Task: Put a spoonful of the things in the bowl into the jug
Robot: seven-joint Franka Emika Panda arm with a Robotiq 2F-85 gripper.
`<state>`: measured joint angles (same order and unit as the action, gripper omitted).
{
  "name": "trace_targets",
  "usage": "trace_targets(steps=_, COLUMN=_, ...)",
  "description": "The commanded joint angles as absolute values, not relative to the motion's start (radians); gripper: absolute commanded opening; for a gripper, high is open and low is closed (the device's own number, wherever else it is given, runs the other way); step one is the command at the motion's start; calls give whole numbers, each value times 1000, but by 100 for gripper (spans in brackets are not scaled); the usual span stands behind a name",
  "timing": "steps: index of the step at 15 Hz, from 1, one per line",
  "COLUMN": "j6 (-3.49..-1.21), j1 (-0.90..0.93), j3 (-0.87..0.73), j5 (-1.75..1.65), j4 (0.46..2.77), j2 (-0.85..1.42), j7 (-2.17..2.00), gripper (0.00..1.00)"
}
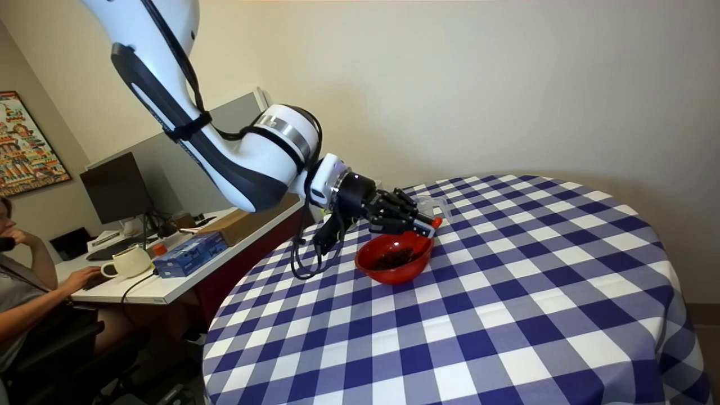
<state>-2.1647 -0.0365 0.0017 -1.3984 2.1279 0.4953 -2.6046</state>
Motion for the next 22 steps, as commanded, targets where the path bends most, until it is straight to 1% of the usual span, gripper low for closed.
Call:
trace_targets(steps=1, j6=-2176, j1=-60, j3=2, j5=-1294, j4=2095, j2=513, j7=-2537, gripper=5)
trace_targets(steps=22, j6=-2194, j1=-56, j3=-55, j5=-885, j4=1980, j2=549, j7=-2388, gripper=5)
